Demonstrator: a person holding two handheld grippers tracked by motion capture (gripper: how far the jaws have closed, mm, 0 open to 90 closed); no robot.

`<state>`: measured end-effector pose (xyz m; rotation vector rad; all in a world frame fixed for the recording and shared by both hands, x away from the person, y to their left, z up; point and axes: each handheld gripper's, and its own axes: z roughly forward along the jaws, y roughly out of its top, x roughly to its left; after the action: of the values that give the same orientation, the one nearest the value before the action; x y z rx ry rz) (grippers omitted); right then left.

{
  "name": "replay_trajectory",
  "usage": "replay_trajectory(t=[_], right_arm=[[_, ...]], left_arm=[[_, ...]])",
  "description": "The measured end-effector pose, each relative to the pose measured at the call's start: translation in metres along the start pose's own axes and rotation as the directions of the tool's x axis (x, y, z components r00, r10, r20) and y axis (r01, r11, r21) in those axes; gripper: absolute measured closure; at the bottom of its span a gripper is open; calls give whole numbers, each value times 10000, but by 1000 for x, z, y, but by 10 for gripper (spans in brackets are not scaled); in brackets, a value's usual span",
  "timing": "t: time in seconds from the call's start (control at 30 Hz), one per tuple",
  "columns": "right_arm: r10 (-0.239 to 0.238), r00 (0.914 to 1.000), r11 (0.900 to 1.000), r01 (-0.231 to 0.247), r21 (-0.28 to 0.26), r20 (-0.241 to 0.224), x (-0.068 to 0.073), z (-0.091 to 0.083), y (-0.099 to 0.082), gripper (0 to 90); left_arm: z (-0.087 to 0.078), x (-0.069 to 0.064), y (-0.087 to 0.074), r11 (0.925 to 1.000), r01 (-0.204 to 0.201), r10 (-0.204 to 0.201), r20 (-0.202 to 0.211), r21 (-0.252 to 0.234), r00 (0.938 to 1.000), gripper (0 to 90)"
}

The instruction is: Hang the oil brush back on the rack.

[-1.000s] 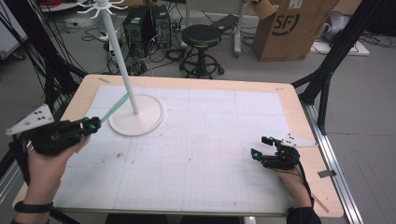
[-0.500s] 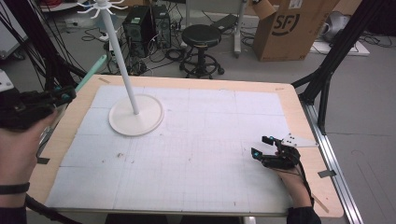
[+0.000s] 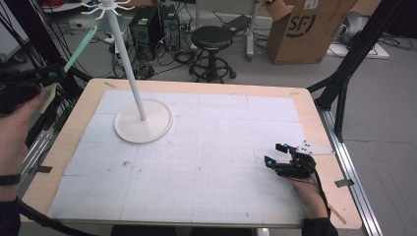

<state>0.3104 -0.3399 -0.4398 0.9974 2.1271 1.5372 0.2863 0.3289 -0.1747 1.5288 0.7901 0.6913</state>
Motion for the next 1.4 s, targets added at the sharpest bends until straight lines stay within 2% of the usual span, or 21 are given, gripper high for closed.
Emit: replay_trajectory(t=[0.33,0.47,0.67,1.17,1.4], right_arm=[[5,10000,10000,-6,-30,-32,0,0,0,233],[14,10000,10000,-14,-19,-43,0,0,0,233],[34,10000,10000,-34,2,-44,0,0,0,233],[23,10000,10000,-24,-26,-59,-1,0,0,233],[40,10000,10000,-40,-3,-71,-1,0,0,234]], left_arm=[[7,1,11,10000,-35,33,-190,-87,9998,820],[9,4,10,10000,47,-49,-290,-65,9996,820],[10,4,10,9999,110,-112,-199,-131,9997,820],[17,3,6,10000,-9,8,-233,-39,9997,820],[22,4,5,9999,-39,43,-475,96,9989,819]])
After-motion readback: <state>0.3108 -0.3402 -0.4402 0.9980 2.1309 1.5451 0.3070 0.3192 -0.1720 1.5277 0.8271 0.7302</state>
